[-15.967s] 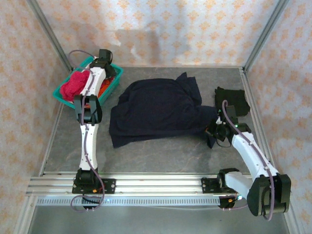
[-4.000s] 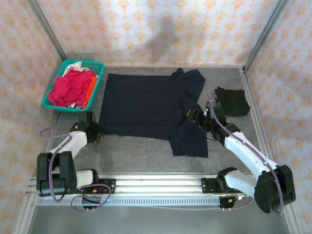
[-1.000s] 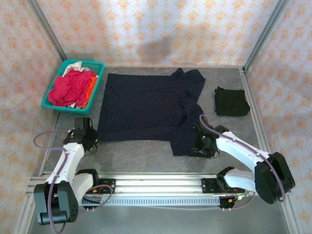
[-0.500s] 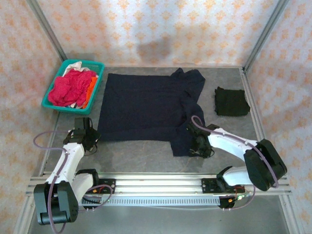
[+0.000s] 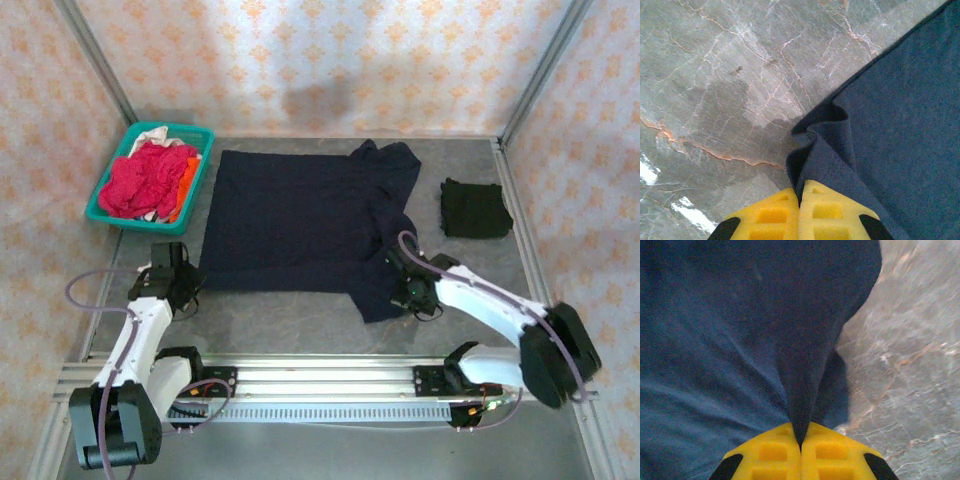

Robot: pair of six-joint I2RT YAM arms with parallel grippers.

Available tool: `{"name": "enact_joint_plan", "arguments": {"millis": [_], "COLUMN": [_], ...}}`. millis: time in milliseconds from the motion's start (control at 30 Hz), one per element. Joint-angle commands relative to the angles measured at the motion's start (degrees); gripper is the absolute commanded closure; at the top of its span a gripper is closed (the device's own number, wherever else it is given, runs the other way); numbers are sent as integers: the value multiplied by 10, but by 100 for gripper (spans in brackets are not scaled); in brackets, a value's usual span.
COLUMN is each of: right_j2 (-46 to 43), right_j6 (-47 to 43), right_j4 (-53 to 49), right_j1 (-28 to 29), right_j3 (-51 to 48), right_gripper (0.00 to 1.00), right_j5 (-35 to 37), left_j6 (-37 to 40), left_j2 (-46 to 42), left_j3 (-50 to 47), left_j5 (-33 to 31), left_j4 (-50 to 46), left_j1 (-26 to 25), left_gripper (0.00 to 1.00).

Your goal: Fold and stack the t-shirts

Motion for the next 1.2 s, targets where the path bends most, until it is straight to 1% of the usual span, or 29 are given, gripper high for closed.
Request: {"name": "enact_joint_plan", "arguments": {"millis": [0, 67, 167, 200, 267, 400, 533, 600, 833, 967, 1033, 1167], "right_j2": [-74, -94, -97, -100, -115, -128, -106, -102, -86, -106, -118, -117], "right_j6": [17, 18, 20, 23, 27, 32, 36, 37, 27, 30, 33, 48], "right_j4": [-50, -85, -143, -162, -190, -224, -214, -197, -162, -155, -155, -155], "right_j1": [-5, -6, -6, -5, -5, -6, -6, -6, -6, -6, -7, -6], "right_j3": [30, 46, 68, 74, 82, 84, 68, 59, 111, 131, 126, 83], "right_gripper": [100, 100, 100, 100, 100, 100, 100, 100, 100, 100, 100, 100], "right_j5": [71, 83, 72, 71, 74, 76, 27, 18, 20, 55, 60, 16], "left_j6": [20, 40, 69, 65, 62, 45, 29, 20, 14, 22, 24, 22], "left_j2": [-18, -16, -13, -16, -23, -17, -9, -11, -17, -22, -17, -6], "left_j3": [22, 41, 62, 64, 59, 63, 61, 55, 58, 79, 85, 77], "left_j5": [-34, -39, -49, -51, -20, -26, -30, -32, -32, -52, -58, -67], "left_j4": [-55, -91, -144, -154, -149, -168, -183, -183, -183, -181, -180, -181], "left_j1": [6, 6, 6, 4, 4, 3, 3, 3, 3, 3, 3, 4], "left_gripper": [100, 100, 100, 100, 100, 100, 100, 100, 100, 100, 100, 100]}}
